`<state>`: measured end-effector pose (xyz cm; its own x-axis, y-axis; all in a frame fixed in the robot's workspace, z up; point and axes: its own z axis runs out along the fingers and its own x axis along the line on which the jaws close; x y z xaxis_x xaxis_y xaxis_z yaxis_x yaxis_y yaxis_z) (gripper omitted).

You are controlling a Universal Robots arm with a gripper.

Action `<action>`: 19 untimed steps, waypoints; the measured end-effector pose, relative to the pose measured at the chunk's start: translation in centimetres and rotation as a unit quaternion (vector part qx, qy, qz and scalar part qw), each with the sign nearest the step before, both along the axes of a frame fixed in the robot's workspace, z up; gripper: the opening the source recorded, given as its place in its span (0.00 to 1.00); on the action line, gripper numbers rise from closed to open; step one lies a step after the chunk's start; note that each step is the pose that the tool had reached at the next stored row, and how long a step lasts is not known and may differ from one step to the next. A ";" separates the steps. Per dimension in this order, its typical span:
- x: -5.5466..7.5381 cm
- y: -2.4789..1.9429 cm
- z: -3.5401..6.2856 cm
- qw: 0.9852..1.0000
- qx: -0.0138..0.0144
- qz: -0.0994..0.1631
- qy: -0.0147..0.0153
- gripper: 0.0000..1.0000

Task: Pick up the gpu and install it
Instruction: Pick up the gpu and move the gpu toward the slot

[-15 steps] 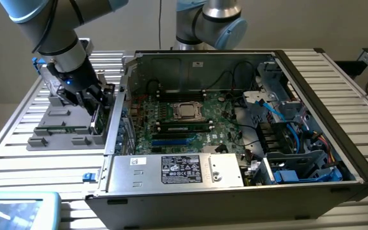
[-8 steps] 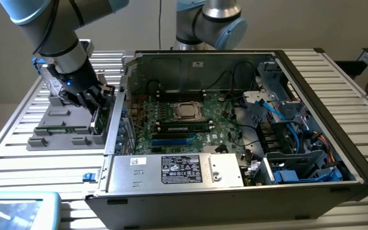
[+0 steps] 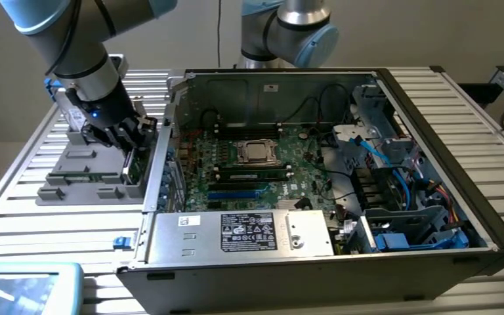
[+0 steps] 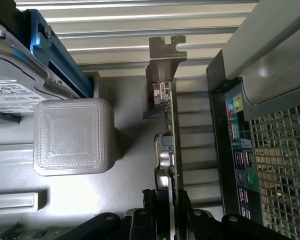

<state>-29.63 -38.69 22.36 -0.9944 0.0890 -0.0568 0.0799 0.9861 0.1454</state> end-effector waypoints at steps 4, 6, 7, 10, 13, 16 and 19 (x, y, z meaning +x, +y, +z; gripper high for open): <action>0.0 0.00 -0.05 1.000 0.000 0.004 0.004 0.29; 0.0 0.00 -0.06 1.000 0.000 0.006 0.007 0.29; 0.0 0.00 -0.06 1.000 0.000 0.006 0.008 0.29; 0.0 0.00 -0.06 1.000 0.000 0.007 0.008 0.29; 0.0 0.00 -0.06 1.000 0.000 0.007 0.008 0.29; 0.0 0.00 -0.03 1.000 -0.001 0.007 0.008 0.29; 0.0 0.00 0.17 1.000 -0.002 0.007 0.008 0.29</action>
<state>-29.61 -38.69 22.53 -0.9963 0.0751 -0.0407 0.0687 0.9878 0.1401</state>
